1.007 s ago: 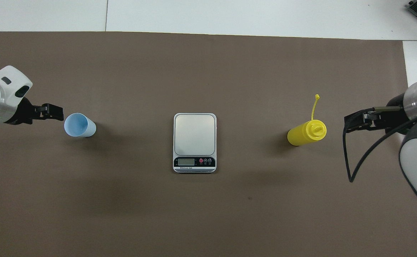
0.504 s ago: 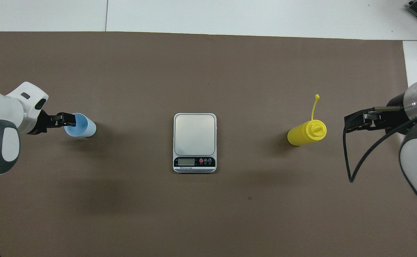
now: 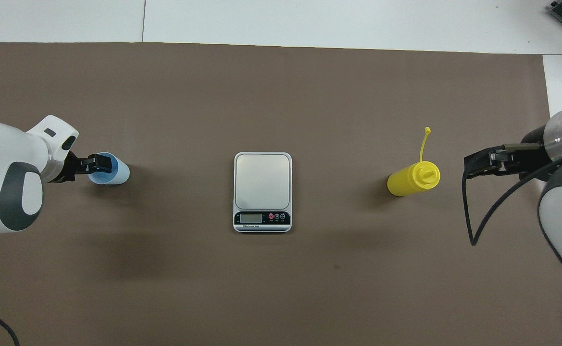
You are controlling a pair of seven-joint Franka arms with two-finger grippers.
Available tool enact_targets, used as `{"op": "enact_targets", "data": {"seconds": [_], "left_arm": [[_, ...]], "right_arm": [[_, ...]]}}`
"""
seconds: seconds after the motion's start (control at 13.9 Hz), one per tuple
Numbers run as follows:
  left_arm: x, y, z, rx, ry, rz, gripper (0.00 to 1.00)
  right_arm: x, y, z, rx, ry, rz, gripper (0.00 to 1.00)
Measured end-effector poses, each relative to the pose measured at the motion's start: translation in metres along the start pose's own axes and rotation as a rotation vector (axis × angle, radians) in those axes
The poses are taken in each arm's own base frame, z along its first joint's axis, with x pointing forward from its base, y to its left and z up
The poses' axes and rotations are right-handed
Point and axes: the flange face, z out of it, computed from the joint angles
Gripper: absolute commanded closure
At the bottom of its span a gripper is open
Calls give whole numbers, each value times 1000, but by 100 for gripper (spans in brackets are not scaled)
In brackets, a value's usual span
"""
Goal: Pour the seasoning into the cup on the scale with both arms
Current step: 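Reach the left gripper to the light-blue cup and grasp it, then lift the blue cup with the left gripper and carry it onto the scale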
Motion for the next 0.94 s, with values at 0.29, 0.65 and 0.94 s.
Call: {"op": "enact_targets", "data": {"seconds": [0.29,0.65,0.94], "left_arm": [[0,3,0,-1,0,0,100],[12,10,-22,-8,14,6,100],[37,21,-84,-58,6,-13,100]], "right_arm": [[0,0,0,0,0,0,0],[0,0,0,0,0,0,0],[0,0,0,0,0,0,0]]}}
